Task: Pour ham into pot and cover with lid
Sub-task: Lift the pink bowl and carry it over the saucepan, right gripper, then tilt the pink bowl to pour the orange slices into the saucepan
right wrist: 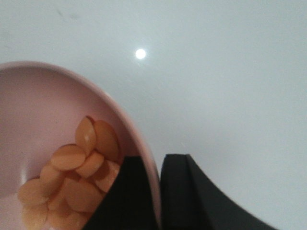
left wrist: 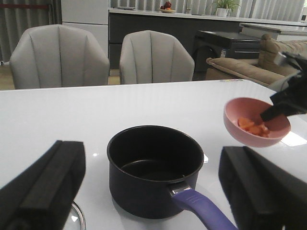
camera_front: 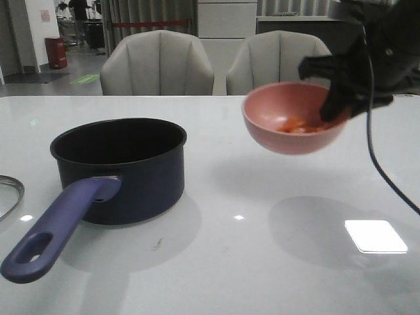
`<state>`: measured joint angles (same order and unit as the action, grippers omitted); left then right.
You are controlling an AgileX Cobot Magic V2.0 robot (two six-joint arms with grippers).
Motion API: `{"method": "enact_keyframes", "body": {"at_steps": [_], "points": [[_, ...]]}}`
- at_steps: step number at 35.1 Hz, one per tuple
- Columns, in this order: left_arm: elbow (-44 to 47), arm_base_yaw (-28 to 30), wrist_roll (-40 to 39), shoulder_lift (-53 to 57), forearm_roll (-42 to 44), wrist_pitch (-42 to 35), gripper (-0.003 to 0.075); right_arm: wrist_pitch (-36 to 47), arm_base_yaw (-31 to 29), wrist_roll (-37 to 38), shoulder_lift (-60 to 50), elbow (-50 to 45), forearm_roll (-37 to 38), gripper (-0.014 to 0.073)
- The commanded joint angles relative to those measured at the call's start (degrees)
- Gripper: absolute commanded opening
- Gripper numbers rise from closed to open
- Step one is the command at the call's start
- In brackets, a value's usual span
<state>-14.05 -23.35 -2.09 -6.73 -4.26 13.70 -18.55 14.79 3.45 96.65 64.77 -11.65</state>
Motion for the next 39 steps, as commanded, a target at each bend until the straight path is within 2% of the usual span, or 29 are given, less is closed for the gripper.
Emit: {"method": "enact_keyframes", "body": {"at_steps": [1, 6, 9, 16, 21, 26, 32, 35, 39], "points": [[-1.62, -0.43, -0.05, -0.77, -0.06, -4.74, 0.0603, 3.58, 3.61, -0.28, -3.5, 5.83, -0.55, 0.0136], [-1.62, -0.43, -0.05, -0.77, -0.06, -4.74, 0.0603, 6.54, 8.83, -4.91, -3.5, 9.81, 0.44, 0.0136], [-1.62, -0.43, -0.05, -0.77, -0.06, -4.74, 0.0603, 11.3, 11.89, -9.51, -3.5, 10.52, 2.17, 0.0136], [-1.62, -0.43, -0.05, -0.77, -0.06, -4.74, 0.0603, 28.57, 17.22, -14.48, -1.84, 9.35, 3.25, 0.0136], [-1.62, -0.43, -0.05, -0.77, -0.06, -4.74, 0.0603, 44.34, 19.61, -20.16, 1.26, 7.47, 3.36, 0.0136], [-1.62, -0.43, -0.05, -0.77, -0.06, -4.74, 0.0603, 53.11, 21.77, -29.89, 4.7, 7.48, 3.41, 0.0136], [-1.62, -0.43, -0.05, -0.77, -0.06, -4.74, 0.0603, 63.96, 25.03, -48.68, 8.87, 7.48, 2.93, 0.0136], [-1.62, -0.43, -0.05, -0.77, -0.06, -4.74, 0.0603, 67.96, 26.39, -55.69, 10.8, 7.28, 1.16, 0.0136], [-1.62, -0.43, -0.05, -0.77, -0.06, -4.74, 0.0603, 79.34, 27.89, -61.97, 13.48, 4.96, 0.58, 0.0136]]}}
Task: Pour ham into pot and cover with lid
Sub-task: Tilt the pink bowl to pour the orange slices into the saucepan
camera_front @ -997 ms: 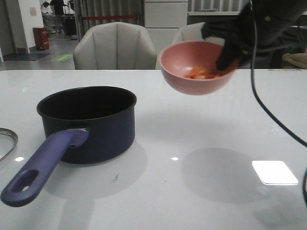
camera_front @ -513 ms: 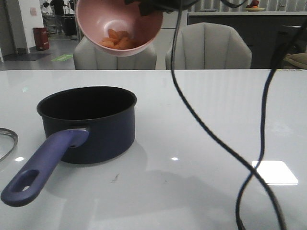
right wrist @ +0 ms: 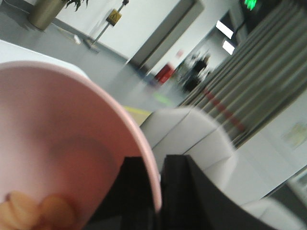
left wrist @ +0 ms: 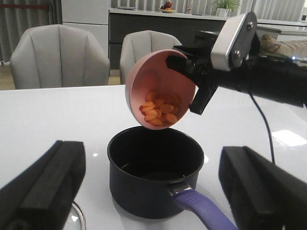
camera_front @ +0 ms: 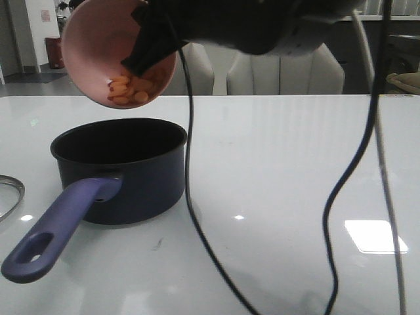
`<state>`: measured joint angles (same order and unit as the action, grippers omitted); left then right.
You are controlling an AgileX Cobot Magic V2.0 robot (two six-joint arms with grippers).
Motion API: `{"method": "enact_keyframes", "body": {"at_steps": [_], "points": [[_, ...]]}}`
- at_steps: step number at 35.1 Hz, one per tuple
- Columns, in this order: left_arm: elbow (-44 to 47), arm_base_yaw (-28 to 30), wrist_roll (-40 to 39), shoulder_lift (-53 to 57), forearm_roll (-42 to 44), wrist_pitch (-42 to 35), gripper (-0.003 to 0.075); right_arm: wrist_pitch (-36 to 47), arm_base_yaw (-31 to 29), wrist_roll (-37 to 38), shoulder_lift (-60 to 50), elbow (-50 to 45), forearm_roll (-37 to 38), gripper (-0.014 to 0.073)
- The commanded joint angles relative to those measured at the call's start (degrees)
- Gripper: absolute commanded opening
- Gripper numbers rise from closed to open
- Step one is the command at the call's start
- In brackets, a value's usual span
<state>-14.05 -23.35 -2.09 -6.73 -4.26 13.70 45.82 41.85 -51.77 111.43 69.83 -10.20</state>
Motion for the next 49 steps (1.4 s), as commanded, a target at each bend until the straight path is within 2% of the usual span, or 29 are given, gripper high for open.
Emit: {"method": "enact_keyframes", "body": {"at_steps": [1, 4, 21, 26, 30, 36, 42, 45, 49], "points": [[-1.62, -0.43, -0.05, -0.77, -0.06, -4.74, 0.0603, 17.96, 1.12, -7.94, -0.65, -0.68, -0.76, 0.0136], [-1.62, -0.43, -0.05, -0.77, -0.06, -4.74, 0.0603, 28.24, 1.55, -10.96, 1.41, -2.34, -0.25, 0.0136], [-1.62, -0.43, -0.05, -0.77, -0.06, -4.74, 0.0603, 27.98, 1.62, -17.08, 4.13, -3.4, 7.98, 0.0136], [-1.62, -0.43, -0.05, -0.77, -0.06, -4.74, 0.0603, 27.98, 1.62, -21.88, 4.13, -3.28, 11.33, 0.0136], [-1.62, -0.43, -0.05, -0.77, -0.06, -4.74, 0.0603, 27.98, 1.62, -21.85, 4.13, -3.22, 11.65, 0.0136], [-1.62, -0.43, -0.05, -0.77, -0.06, -4.74, 0.0603, 27.98, 1.62, -13.64, 3.81, -3.22, 6.75, 0.0136], [-1.62, -0.43, -0.05, -0.77, -0.06, -4.74, 0.0603, 26.09, 1.62, 6.03, 2.02, -2.98, -1.94, 0.0136], [-1.62, -0.43, -0.05, -0.77, -0.06, -4.74, 0.0603, 21.09, 1.62, 13.97, 0.4, -2.93, -7.03, 0.0136], [-1.62, -0.43, -0.05, -0.77, -0.06, -4.74, 0.0603, 10.62, 1.62, 20.56, -2.84, -2.83, -12.71, 0.0136]]}}
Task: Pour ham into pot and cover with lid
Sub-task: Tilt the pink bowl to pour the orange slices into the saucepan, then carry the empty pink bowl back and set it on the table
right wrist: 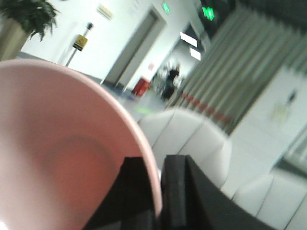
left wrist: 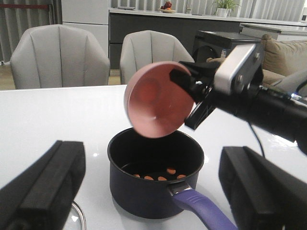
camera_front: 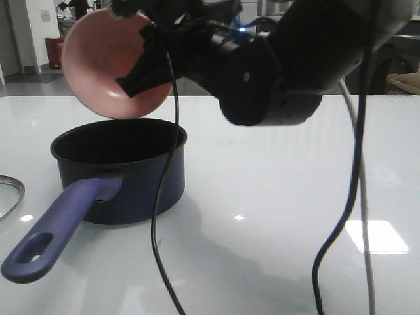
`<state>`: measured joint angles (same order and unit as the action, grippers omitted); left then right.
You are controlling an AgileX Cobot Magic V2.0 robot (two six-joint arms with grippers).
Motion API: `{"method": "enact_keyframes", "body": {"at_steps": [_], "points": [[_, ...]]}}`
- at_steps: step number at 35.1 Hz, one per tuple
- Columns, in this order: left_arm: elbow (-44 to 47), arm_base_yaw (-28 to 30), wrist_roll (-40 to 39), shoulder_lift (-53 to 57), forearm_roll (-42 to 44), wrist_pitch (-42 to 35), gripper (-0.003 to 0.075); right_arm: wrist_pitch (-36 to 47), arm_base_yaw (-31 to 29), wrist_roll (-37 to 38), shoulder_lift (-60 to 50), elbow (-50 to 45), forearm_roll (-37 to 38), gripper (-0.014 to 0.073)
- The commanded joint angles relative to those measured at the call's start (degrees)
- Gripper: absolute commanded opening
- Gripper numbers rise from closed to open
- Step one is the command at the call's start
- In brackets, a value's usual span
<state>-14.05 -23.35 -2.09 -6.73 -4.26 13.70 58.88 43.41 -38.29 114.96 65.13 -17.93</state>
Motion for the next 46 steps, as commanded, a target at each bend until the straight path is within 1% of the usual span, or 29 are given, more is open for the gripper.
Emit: {"method": "enact_keyframes", "body": {"at_steps": [1, 3, 7, 9, 11, 13, 19, 23, 27, 30, 33, 36, 38, 40, 46], "points": [[-1.62, -0.43, -0.05, -0.77, -0.06, -4.74, 0.0603, -4.59, 0.05, 7.44, -7.52, 1.87, -6.37, 0.0136], [-1.62, -0.43, -0.05, -0.77, -0.06, -4.74, 0.0603, -9.62, 0.05, 7.34, -9.75, 1.87, -8.73, 0.0136], [-1.62, -0.43, -0.05, -0.77, -0.06, -4.74, 0.0603, -23.68, -0.83, 6.28, -16.7, 1.87, -16.26, 0.0136], [-1.62, -0.43, -0.05, -0.77, -0.06, -4.74, 0.0603, -30.29, -1.78, 4.13, -19.64, 1.87, -17.76, 0.0136], [-1.62, -0.43, -0.05, -0.77, -0.06, -4.74, 0.0603, -38.97, -3.38, 0.64, -23.05, 1.87, -17.76, 0.0136], [-1.62, -0.43, -0.05, -0.77, -0.06, -4.74, 0.0603, -45.78, -5.38, -0.96, -25.41, 1.87, -17.76, 0.0136], [-1.62, -0.43, -0.05, -0.77, -0.06, -4.74, 0.0603, -68.99, -14.21, -0.87, -30.65, 1.87, -18.2, 0.0136], [-1.62, -0.43, -0.05, -0.77, -0.06, -4.74, 0.0603, -79.18, -21.22, -0.82, -30.91, 1.87, -18.12, 0.0136], [-1.62, -0.43, -0.05, -0.77, -0.06, -4.74, 0.0603, -85.62, -27.41, 0.94, -30.91, 1.76, -16.86, 0.0136], [-1.62, -0.43, -0.05, -0.77, -0.06, -4.74, 0.0603, -87.85, -30.16, 4.69, -30.66, 1.33, -9.74, 0.0136], [-1.62, -0.43, -0.05, -0.77, -0.06, -4.74, 0.0603, -88.63, -31.29, 10.75, -30.02, 0.61, -2.16, 0.0136], [-1.62, -0.43, -0.05, -0.77, -0.06, -4.74, 0.0603, -89.73, -32.03, 16.98, -28.57, 0.13, 2.37, 0.0136], [-1.62, -0.43, -0.05, -0.77, -0.06, -4.74, 0.0603, -90.72, -32.51, 20.27, -26.89, 0.13, 3.07, 0.0136], [-1.62, -0.43, -0.05, -0.77, -0.06, -4.74, 0.0603, -91.57, -32.87, 21.62, -25.59, 0.13, 3.07, 0.0136], [-1.62, -0.43, -0.05, -0.77, -0.06, -4.74, 0.0603, -92.95, -33.3, 21.87, -21.34, 0.13, 3.07, 0.0136]]}}
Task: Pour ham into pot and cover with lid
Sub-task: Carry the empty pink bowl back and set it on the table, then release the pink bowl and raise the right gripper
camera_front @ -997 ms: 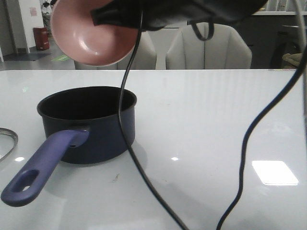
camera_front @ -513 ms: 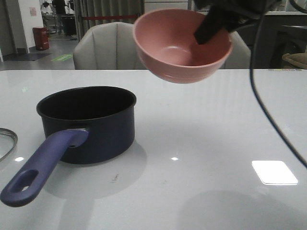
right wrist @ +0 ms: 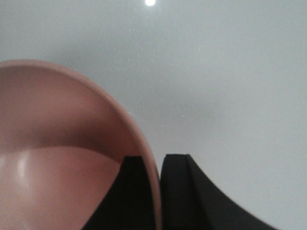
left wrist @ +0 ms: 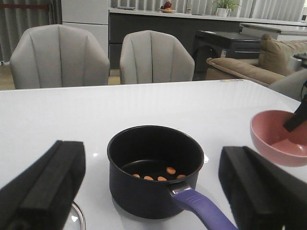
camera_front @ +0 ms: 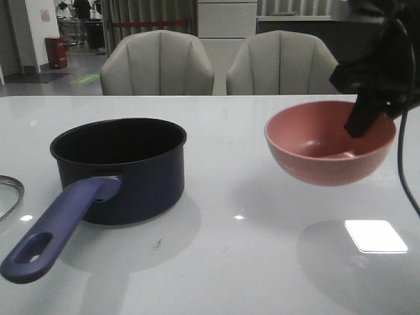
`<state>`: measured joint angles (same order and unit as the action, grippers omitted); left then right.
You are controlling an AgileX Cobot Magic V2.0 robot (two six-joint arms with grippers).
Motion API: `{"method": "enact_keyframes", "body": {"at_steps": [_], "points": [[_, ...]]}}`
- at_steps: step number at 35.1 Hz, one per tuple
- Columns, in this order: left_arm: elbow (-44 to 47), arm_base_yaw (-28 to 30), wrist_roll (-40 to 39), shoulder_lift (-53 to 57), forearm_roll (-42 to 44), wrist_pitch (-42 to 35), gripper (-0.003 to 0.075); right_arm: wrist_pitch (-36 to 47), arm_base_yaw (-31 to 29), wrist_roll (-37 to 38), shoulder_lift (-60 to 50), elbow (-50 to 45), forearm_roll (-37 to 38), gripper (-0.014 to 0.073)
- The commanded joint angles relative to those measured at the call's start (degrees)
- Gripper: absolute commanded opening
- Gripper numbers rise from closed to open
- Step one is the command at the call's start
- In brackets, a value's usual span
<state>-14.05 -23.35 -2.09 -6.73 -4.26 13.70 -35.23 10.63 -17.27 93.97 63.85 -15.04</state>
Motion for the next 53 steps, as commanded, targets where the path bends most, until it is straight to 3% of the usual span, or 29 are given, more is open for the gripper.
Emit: {"method": "enact_keyframes", "body": {"at_steps": [1, 14, 27, 33, 44, 53], "points": [[-1.62, -0.43, -0.05, -0.77, -0.06, -4.74, 0.0603, 1.17, -0.53, 0.91, 0.16, 1.42, 0.18, 0.0136], [-1.62, -0.43, -0.05, -0.77, -0.06, -4.74, 0.0603, 2.33, -0.58, 2.22, 5.83, 1.77, 0.18, 0.015], [-1.62, -0.43, -0.05, -0.77, -0.06, -4.74, 0.0603, 0.39, -0.58, 3.65, 5.83, 3.97, 0.24, 0.0434], [-1.62, -0.43, -0.05, -0.77, -0.06, -4.74, 0.0603, -4.66, -0.65, 3.6, 4.52, 7.08, 1.0, 0.0442], [-1.62, -0.43, -0.05, -0.77, -0.06, -4.74, 0.0603, -6.89, -0.72, 3.54, -7.18, 6.87, 1.14, 0.0442], [-1.62, -0.43, -0.05, -0.77, -0.06, -4.74, 0.0603, 0.81, -0.51, 3.54, -23.42, -2.07, 1.09, 0.0442]]}}
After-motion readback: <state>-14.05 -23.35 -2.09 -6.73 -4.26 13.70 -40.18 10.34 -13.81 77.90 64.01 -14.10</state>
